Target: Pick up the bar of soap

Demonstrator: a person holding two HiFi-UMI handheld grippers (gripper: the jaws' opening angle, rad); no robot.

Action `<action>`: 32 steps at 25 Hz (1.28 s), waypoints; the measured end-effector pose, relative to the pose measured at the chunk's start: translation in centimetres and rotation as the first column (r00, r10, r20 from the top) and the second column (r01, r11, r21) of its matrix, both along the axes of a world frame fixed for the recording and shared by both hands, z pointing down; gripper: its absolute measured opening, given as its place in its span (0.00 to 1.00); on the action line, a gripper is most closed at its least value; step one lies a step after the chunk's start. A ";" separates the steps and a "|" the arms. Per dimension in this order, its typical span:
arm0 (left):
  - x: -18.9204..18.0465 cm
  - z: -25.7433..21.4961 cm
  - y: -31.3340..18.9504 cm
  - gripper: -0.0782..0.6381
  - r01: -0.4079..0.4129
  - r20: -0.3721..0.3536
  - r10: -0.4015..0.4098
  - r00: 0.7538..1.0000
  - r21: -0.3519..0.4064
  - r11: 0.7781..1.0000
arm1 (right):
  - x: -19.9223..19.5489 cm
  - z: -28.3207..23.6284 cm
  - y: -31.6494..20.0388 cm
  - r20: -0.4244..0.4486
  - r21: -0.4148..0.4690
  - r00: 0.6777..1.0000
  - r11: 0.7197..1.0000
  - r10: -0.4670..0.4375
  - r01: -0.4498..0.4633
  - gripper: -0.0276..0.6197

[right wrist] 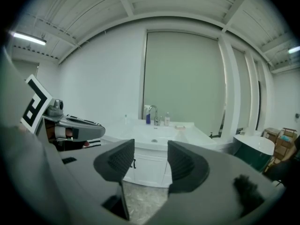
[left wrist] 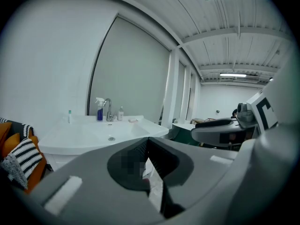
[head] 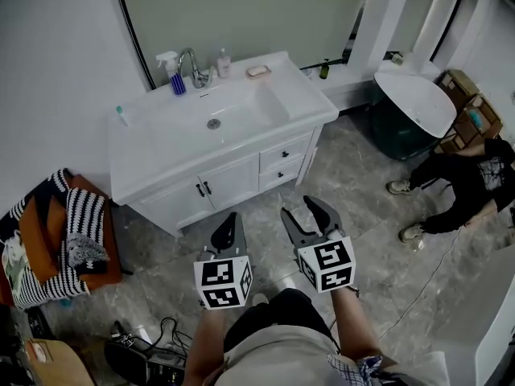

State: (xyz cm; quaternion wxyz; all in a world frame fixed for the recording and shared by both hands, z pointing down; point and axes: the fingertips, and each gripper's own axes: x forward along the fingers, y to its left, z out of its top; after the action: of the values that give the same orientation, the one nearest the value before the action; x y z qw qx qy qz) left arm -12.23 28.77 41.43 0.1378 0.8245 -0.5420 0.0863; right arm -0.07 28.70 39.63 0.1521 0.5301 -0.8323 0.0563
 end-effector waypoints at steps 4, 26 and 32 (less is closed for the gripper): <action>0.1 0.5 -0.9 0.12 -0.017 0.005 0.017 1.000 -0.018 1.000 | 0.4 0.3 -0.9 -0.009 -0.009 1.000 1.000 0.022 -0.022 0.38; 3.9 0.7 -12.7 0.12 0.036 0.030 -0.035 0.999 -0.033 0.999 | 3.5 0.5 -14.6 0.031 -0.015 0.999 1.000 -0.012 0.012 0.38; 4.6 0.7 -15.9 0.12 0.063 0.033 -0.062 0.998 -0.036 0.997 | 4.2 0.8 -18.1 0.023 -0.024 0.999 0.999 -0.045 0.045 0.38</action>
State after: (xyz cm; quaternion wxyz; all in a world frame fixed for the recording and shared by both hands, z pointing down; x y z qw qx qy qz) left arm -7.65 12.82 42.09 0.1472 0.8031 -0.5678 0.1050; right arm 4.18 10.62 40.39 0.1503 0.5087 -0.8449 0.0691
